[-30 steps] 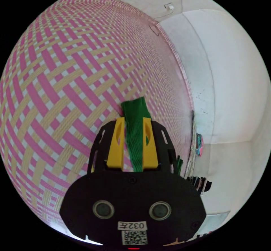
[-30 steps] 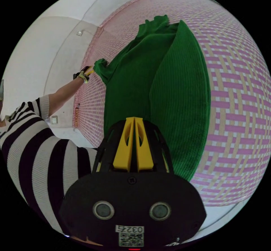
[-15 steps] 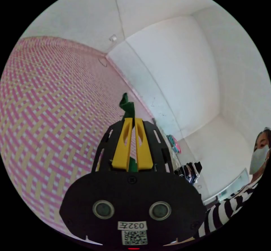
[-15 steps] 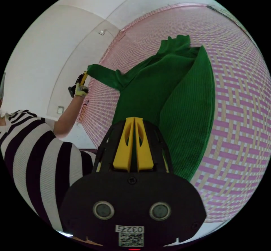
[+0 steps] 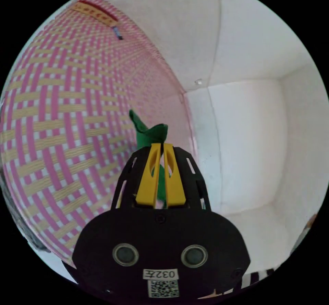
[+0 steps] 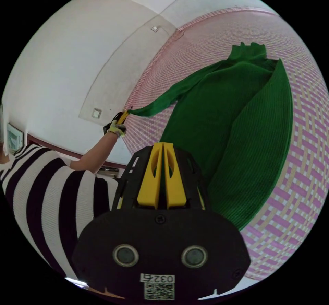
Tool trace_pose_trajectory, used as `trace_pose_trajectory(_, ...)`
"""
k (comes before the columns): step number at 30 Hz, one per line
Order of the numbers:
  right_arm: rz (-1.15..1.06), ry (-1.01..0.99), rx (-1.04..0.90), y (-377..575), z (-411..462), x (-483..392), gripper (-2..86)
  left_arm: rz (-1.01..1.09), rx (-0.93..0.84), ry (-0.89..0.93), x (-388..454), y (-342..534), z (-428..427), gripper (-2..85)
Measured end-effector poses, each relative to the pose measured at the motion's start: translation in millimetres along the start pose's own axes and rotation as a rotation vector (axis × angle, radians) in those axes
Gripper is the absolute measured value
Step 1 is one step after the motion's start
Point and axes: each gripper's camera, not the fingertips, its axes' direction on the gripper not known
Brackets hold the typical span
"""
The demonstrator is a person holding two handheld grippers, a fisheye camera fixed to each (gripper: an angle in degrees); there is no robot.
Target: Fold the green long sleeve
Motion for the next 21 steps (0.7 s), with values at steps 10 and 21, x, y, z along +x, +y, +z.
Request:
trace_pose_trajectory(10, 0.131, -0.279, 0.127, -19, -71, 81, 7.5, 0.772, -0.782, 0.448, 142, 206, 93, -1.0)
trace_pose_trajectory(21, 0.613, -0.463, 0.083, -16, -34, 199, 12.7, 0.789, -1.089, 0.192, 33, 299, 155, -1.1)
